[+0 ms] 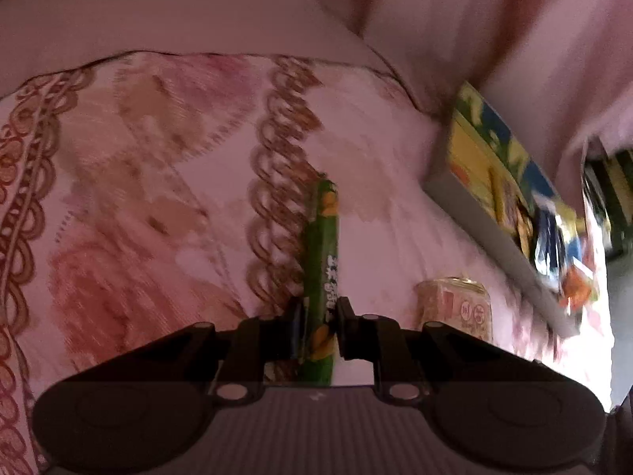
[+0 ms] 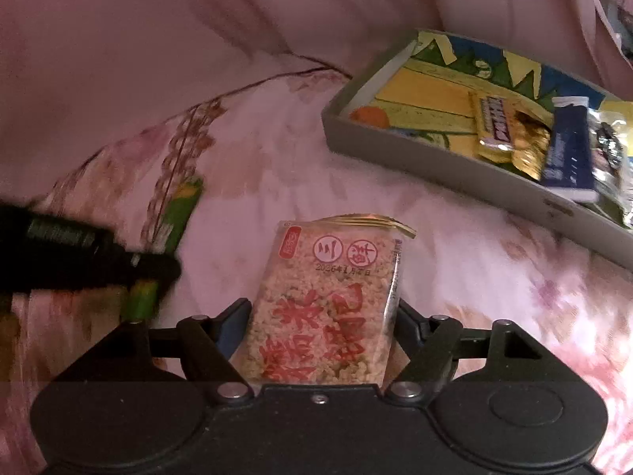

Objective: Organize snacks
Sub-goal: 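Grasp the green sausage stick with the left tool while the right tool grasps the rice-cracker packet, then carry the sausage stick and rice-cracker packet over the tray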

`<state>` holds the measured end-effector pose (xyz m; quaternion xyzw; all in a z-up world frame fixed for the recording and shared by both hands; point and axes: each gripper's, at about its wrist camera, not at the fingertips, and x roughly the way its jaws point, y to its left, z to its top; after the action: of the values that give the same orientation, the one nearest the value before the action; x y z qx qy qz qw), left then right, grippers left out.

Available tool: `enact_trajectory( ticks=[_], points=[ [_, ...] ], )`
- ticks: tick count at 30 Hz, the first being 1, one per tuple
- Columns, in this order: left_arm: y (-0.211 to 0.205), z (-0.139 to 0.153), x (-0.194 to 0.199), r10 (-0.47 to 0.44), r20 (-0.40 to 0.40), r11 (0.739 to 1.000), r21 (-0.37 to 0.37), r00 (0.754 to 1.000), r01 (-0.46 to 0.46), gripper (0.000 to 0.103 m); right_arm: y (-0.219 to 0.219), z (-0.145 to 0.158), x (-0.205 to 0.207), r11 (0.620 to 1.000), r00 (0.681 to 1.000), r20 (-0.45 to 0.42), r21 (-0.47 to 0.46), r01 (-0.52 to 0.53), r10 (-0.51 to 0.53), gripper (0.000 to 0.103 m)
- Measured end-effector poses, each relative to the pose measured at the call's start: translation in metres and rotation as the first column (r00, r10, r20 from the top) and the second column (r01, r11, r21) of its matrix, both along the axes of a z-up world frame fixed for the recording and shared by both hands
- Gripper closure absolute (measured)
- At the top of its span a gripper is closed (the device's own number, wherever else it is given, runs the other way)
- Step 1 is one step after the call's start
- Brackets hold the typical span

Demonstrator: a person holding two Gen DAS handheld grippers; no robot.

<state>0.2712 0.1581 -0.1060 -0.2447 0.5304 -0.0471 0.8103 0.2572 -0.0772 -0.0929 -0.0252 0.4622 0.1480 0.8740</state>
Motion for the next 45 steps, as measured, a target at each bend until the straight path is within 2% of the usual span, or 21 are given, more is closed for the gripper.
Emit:
enact_trajectory(
  ticks=[4, 7, 10, 13, 16, 17, 18, 25, 32, 34, 39, 43, 45],
  points=[
    [-0.020, 0.002, -0.010, -0.071, -0.010, 0.997, 0.008, 0.997, 0.071, 0.083, -0.014, -0.001, -0.028, 0.998, 0.998, 0.030, -0.034, -0.053, 0.054, 0.026],
    [-0.034, -0.002, -0.012, -0.113, -0.017, 0.993, 0.016, 0.993, 0.114, 0.083, -0.024, -0.006, -0.041, 0.999, 0.998, 0.062, 0.008, -0.034, 0.033, 0.022],
    [-0.036, -0.004, -0.010, -0.114, -0.018, 0.993, 0.023, 0.993, 0.114, 0.083, -0.026, -0.014, -0.048, 0.999, 0.996, 0.091, 0.036, -0.004, 0.000, 0.017],
    [-0.034, -0.007, -0.009, -0.100, -0.022, 0.995, 0.005, 0.995, 0.100, 0.083, -0.015, -0.017, -0.052, 0.999, 0.994, 0.105, -0.010, -0.032, 0.033, 0.011],
    [-0.036, -0.006, -0.010, -0.107, -0.012, 0.994, 0.020, 0.994, 0.107, 0.083, -0.012, -0.017, -0.056, 0.999, 0.991, 0.129, -0.029, -0.013, 0.017, 0.017],
    [-0.038, -0.004, -0.010, -0.114, -0.005, 0.993, 0.030, 0.993, 0.114, 0.084, -0.012, -0.016, -0.058, 0.999, 0.990, 0.141, -0.037, -0.003, 0.008, 0.026],
    [-0.040, -0.002, -0.011, -0.128, 0.006, 0.991, 0.039, 0.992, 0.127, 0.084, -0.012, -0.014, -0.058, 0.999, 0.990, 0.143, -0.036, -0.003, 0.008, 0.028],
    [-0.055, 0.008, -0.014, -0.166, 0.062, 0.986, 0.022, 0.984, 0.165, 0.084, -0.012, -0.009, -0.067, 0.997, 0.984, 0.174, -0.076, -0.014, 0.027, 0.029],
    [-0.060, 0.020, -0.005, -0.142, 0.130, 0.990, 0.042, 0.981, 0.138, 0.084, -0.018, 0.007, -0.069, 0.993, 0.959, 0.283, -0.118, 0.013, 0.021, 0.029],
    [-0.070, 0.032, 0.005, -0.154, 0.189, 0.987, 0.073, 0.970, 0.142, 0.084, -0.026, 0.013, -0.063, 0.995, 0.949, 0.315, -0.089, 0.043, -0.012, 0.029],
    [-0.097, 0.063, 0.046, -0.158, 0.348, 0.987, 0.051, 0.924, 0.150, 0.084, -0.051, 0.034, -0.040, 0.990, 0.895, 0.433, -0.036, 0.140, -0.111, 0.029],
    [-0.118, 0.072, 0.079, -0.179, 0.443, 0.983, 0.047, 0.878, 0.177, 0.084, -0.070, 0.052, -0.004, 0.978, 0.838, 0.523, -0.038, 0.207, -0.157, 0.029],
    [-0.124, 0.070, 0.094, -0.188, 0.463, 0.981, 0.042, 0.866, 0.191, 0.084, -0.078, 0.058, 0.018, 0.973, 0.819, 0.546, -0.030, 0.231, -0.177, 0.029]
  ],
)
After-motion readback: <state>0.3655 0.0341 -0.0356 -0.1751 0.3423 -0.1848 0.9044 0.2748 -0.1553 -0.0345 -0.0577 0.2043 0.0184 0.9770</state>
